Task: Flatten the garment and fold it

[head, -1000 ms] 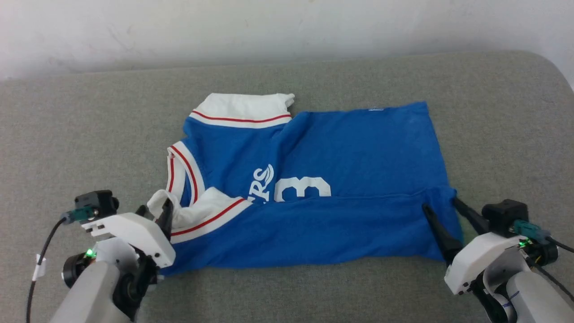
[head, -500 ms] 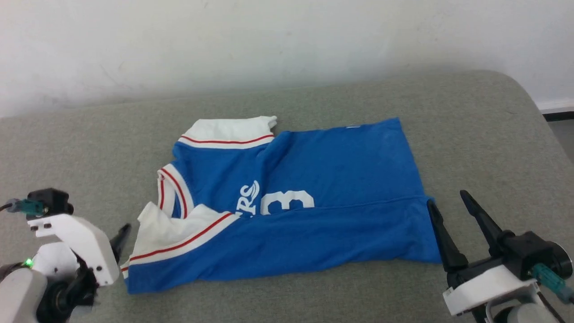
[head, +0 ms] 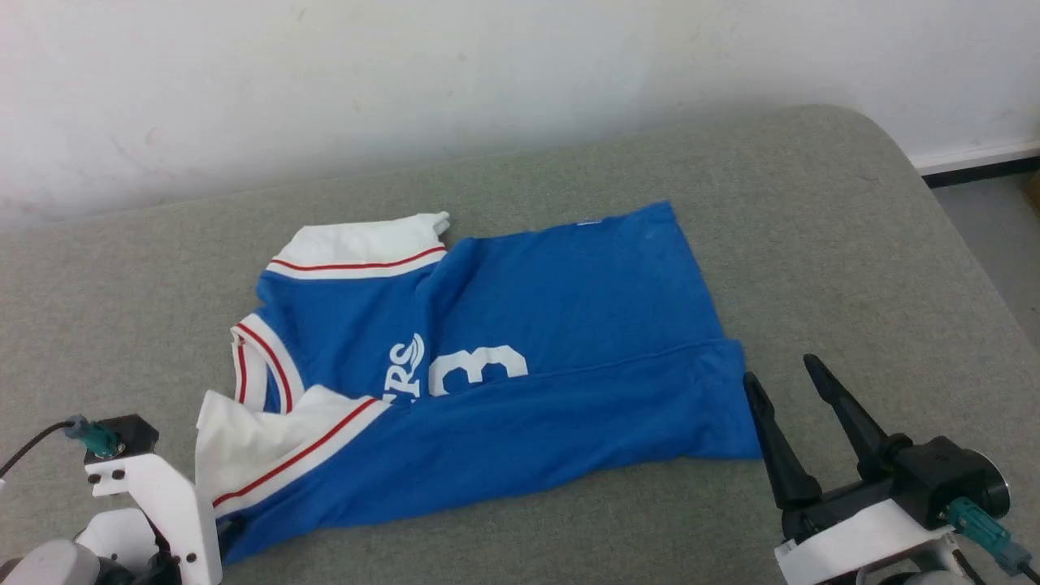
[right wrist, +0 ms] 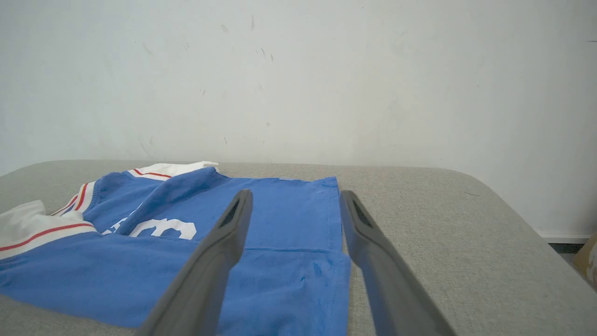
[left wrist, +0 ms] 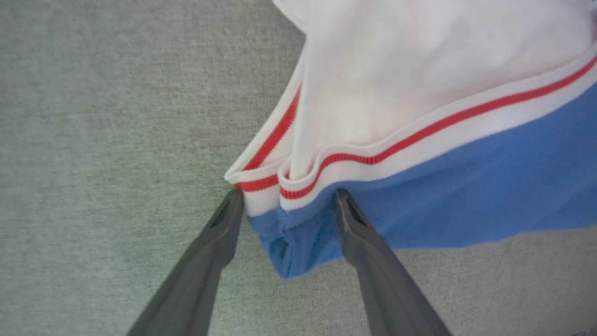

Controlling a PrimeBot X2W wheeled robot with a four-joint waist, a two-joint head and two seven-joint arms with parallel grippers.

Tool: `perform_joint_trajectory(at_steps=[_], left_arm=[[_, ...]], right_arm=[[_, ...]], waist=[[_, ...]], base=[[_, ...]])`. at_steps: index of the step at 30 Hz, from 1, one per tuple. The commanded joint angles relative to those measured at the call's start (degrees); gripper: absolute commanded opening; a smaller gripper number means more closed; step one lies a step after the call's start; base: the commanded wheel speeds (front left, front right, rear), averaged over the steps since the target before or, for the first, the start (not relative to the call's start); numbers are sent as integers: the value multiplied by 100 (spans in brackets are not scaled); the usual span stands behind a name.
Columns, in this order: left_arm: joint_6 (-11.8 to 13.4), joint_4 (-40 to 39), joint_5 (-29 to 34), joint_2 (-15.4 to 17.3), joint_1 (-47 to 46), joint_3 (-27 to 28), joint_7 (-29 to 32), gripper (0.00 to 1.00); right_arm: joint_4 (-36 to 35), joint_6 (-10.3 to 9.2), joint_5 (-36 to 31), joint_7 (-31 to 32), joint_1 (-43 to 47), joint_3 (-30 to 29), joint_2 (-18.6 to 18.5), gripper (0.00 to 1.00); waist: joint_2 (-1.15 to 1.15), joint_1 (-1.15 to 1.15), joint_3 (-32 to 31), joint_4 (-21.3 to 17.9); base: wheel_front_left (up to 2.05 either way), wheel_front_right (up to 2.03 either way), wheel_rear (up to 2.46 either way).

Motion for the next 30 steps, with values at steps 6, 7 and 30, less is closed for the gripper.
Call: perform_joint_trajectory(at_steps=[6, 7, 30], left_arm=[[-141, 345, -1, -433, 31, -300, 18, 12], [-180, 403, -8, -487, 17, -318, -24, 0], [-321, 51, 448, -849, -577, -369, -1103, 0]], right_arm=[[90, -5, 277, 216, 54, -105, -34, 100], [90, -5, 345, 277, 48, -108, -77, 100], [2548, -5, 2567, 3801, -1695, 1003, -1273, 100]], waist=[[0, 0, 92, -82], [0, 0, 96, -69], [0, 0, 416, 734]], base=[[0, 0, 0], [0, 0, 0], [0, 0, 0]])
